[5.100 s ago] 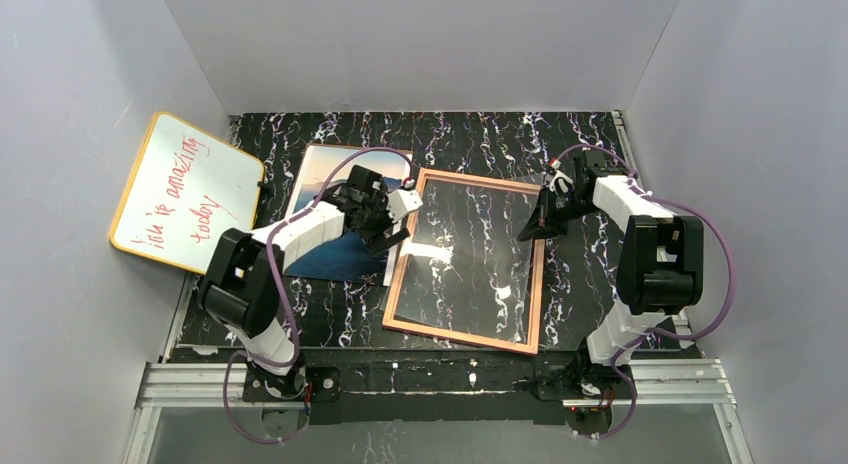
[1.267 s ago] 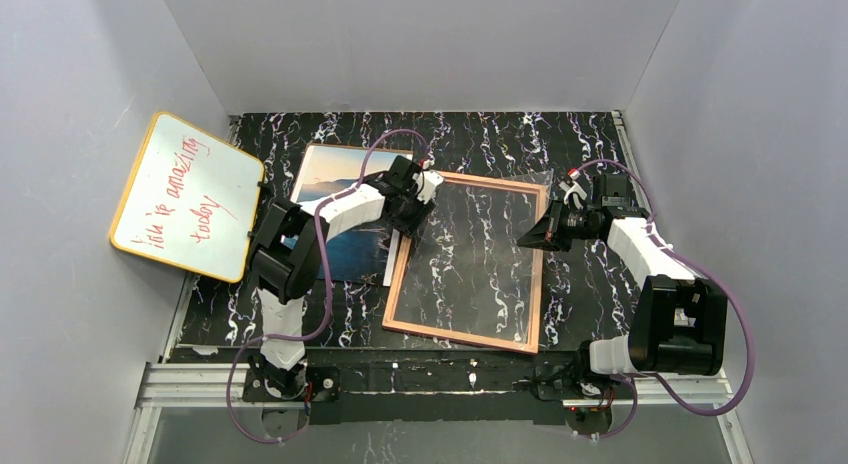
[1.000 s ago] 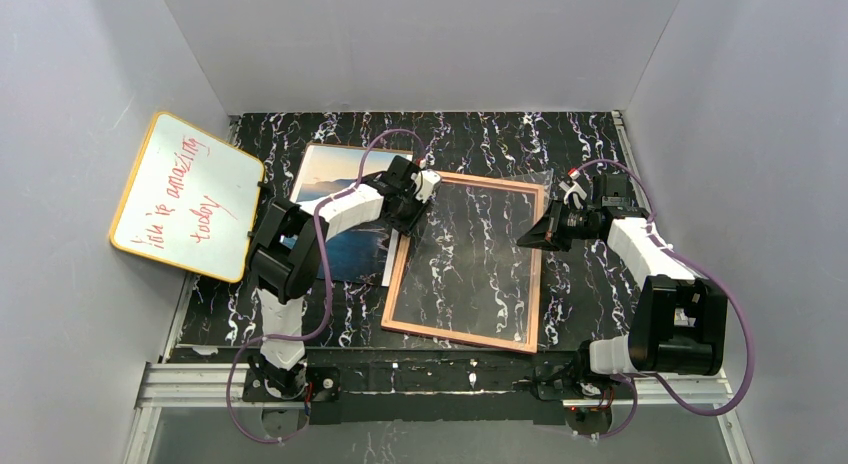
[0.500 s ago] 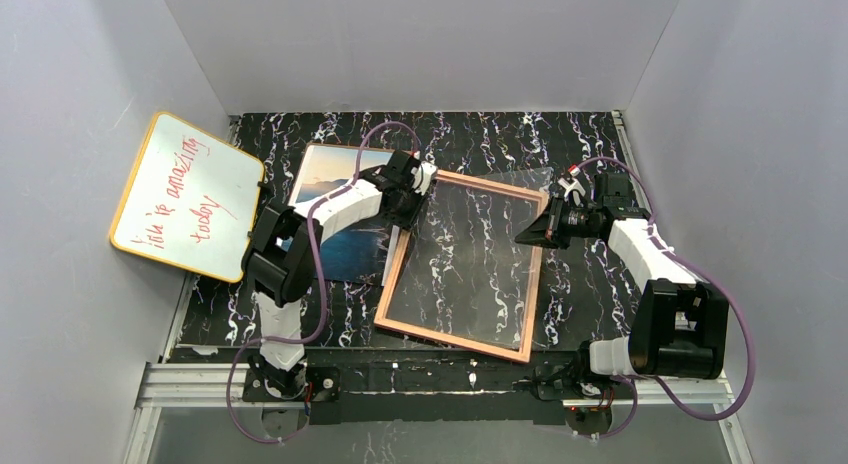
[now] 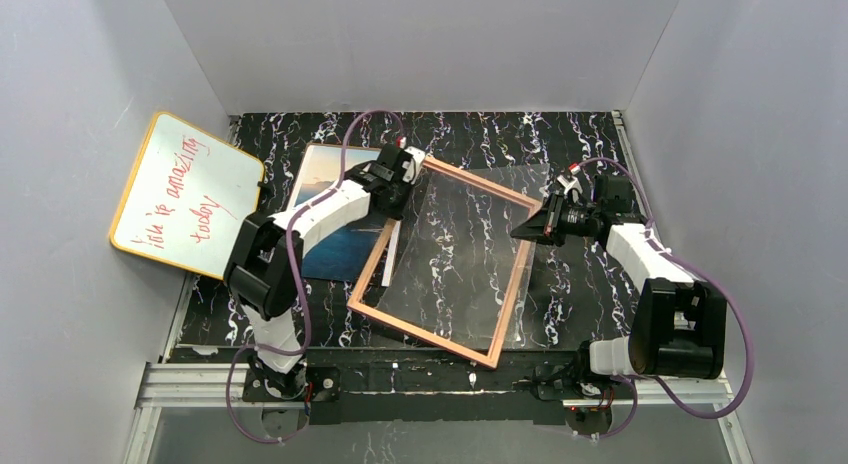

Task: Put the photo into the frame
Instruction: Move the photo frame to the center of the board, then place the photo frame item in the photo frame.

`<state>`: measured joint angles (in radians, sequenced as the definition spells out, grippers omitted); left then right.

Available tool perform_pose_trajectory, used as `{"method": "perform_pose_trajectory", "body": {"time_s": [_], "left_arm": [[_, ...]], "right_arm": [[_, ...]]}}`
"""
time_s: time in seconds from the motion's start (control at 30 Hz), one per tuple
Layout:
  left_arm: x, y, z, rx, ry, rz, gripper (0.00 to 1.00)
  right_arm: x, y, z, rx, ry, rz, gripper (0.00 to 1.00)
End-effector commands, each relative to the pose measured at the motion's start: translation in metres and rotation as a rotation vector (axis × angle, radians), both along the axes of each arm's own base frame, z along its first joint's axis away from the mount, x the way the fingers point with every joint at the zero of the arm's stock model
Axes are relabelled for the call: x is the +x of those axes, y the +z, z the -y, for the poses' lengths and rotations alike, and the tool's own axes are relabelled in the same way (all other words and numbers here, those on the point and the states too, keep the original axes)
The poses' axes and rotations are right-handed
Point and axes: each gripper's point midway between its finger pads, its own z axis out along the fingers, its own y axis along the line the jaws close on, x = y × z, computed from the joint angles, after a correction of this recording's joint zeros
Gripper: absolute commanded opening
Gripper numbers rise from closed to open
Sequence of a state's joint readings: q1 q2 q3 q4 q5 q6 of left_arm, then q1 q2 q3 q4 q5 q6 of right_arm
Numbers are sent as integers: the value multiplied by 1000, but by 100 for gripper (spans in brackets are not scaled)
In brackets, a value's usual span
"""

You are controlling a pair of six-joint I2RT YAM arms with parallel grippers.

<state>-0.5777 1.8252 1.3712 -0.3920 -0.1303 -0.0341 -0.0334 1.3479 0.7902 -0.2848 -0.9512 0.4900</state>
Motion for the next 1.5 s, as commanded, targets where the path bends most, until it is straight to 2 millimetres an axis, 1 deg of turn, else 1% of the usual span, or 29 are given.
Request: {"method": "perform_pose_trajectory", "body": {"time_s": [0.0, 0.07, 0.17, 0.23, 0.37, 0.47, 0.53, 0.6, 0.63, 0.7, 0.73, 0.77, 0.8, 0.83, 0.9, 0.93, 0.97, 1.0, 1.07, 1.13, 1.17, 1.23, 1.27, 1.33, 1.47], "left_arm": [[19, 30, -55, 34, 147, 118, 0], [21, 23, -74, 30, 195, 96, 0], [18, 6, -91, 17, 256, 53, 0], [13, -7, -99, 12, 290, 21, 0], [3, -24, -105, -28, 352, -11, 0], [-1, -32, -104, -67, 380, -33, 0], [-4, -37, -100, -100, 382, -71, 0], [-4, -34, -98, -127, 374, -84, 0], [-2, -30, -98, -143, 370, -82, 9], [5, -16, -101, -171, 348, -61, 20], [12, -4, -106, -183, 348, -41, 28], [16, 5, -106, -202, 327, -38, 35], [22, 18, -110, -218, 318, -24, 45], [28, 30, -115, -233, 314, -11, 53], [39, 55, -130, -257, 320, 17, 67], [43, 66, -139, -276, 324, 32, 78], [47, 78, -147, -291, 326, 52, 92], [51, 87, -158, -292, 331, 68, 97], [57, 98, -177, -291, 340, 81, 98], [60, 99, -204, -298, 380, 79, 98], [60, 98, -214, -303, 388, 74, 98], [58, 95, -230, -301, 391, 72, 98], [55, 91, -233, -298, 380, 65, 98], [45, 80, -232, -279, 342, 32, 98], [22, 49, -218, -291, 249, -53, 98]], "right_arm": [[16, 23, -7, 112, 21, 93, 1], [21, 24, -9, 136, 26, 97, 1], [28, 29, -12, 159, 41, 110, 1], [34, 33, -14, 172, 50, 112, 1], [45, 41, -17, 189, 63, 122, 1], [53, 50, -22, 191, 74, 132, 1], [52, 56, -34, 197, 107, 136, 1], [55, 64, -41, 199, 124, 146, 1], [56, 68, -45, 199, 134, 150, 1], [57, 77, -55, 197, 154, 164, 1], [57, 82, -60, 197, 165, 172, 1], [57, 87, -66, 198, 172, 176, 1], [56, 92, -72, 200, 184, 183, 1], [57, 97, -78, 202, 192, 189, 1], [57, 107, -91, 206, 197, 193, 1], [56, 112, -96, 215, 199, 192, 1], [56, 117, -101, 228, 198, 190, 1], [56, 122, -106, 239, 196, 190, 1], [55, 132, -116, 266, 204, 183, 1], [51, 143, -125, 296, 215, 182, 1], [49, 148, -128, 316, 221, 194, 1], [45, 150, -131, 352, 216, 166, 1], [45, 145, -131, 362, 206, 142, 1], [43, 127, -131, 363, 187, 95, 1], [40, 83, -133, 368, 150, 10, 1]]}}
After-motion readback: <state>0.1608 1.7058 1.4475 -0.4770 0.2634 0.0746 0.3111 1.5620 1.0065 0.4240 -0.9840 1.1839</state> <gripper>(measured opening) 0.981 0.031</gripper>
